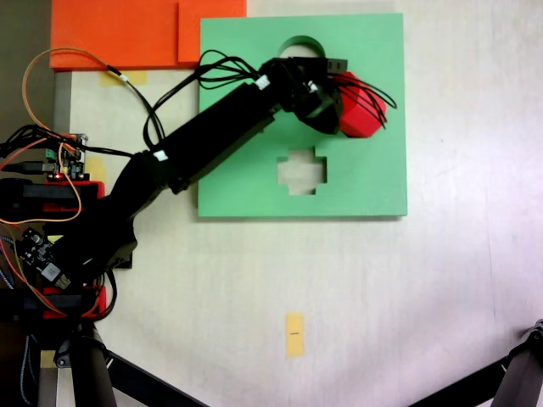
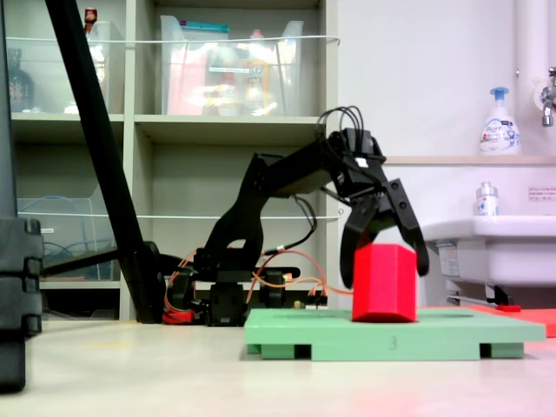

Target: Put the octagonal pillar block into the corresponding hole

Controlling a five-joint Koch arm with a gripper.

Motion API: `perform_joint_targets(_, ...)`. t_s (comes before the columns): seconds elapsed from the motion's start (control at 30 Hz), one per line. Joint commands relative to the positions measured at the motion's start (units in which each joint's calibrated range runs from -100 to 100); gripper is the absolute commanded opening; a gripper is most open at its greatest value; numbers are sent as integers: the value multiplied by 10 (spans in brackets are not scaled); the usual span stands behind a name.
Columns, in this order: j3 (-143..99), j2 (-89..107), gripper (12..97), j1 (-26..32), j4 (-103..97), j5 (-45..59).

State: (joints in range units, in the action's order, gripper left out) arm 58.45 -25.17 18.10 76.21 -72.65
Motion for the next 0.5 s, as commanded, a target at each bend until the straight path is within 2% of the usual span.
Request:
perform_joint_targets(0.0, 45, 7, 462, -7, -48, -4)
perform_joint_targets(0.47, 50, -8, 462, -16, -51, -2)
